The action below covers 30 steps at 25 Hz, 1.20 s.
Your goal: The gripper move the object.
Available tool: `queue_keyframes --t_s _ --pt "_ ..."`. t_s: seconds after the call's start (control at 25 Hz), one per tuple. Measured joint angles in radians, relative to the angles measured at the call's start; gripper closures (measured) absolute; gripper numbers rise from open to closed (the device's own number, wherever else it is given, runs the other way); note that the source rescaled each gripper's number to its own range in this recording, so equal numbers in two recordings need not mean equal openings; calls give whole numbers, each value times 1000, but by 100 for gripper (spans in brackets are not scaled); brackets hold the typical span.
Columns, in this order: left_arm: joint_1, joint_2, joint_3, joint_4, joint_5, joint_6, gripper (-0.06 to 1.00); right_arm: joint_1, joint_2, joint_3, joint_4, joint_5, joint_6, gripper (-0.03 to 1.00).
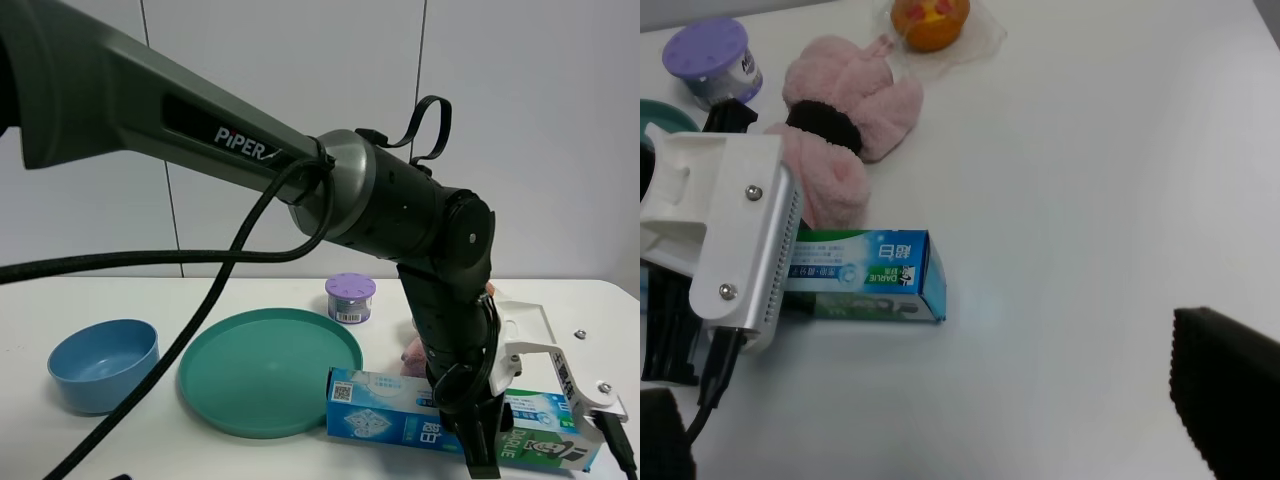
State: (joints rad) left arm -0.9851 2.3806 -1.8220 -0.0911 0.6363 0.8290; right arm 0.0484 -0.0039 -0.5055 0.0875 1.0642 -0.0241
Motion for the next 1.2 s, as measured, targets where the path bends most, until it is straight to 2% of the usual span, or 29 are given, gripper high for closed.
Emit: queue_keyframes --t_s 0.36,0.4,0.6,0.84,1.04,1.2 --pt "1 1 0 -6 10 2 94 0 0 0 0 0 0 -3" --pt "1 1 0 -7 18 2 91 0 0 0 0 0 0 -3" --pt "2 1 0 -12 33 2 55 0 0 0 0 0 0 -3" --pt "2 -34 0 -17 89 2 42 0 0 0 0 0 0 -3" --pt "3 -159 0 -7 159 -13 10 0 0 0 0 0 0 -3" --pt "11 -286 0 52 203 -79 5 0 0 0 0 0 0 -3"
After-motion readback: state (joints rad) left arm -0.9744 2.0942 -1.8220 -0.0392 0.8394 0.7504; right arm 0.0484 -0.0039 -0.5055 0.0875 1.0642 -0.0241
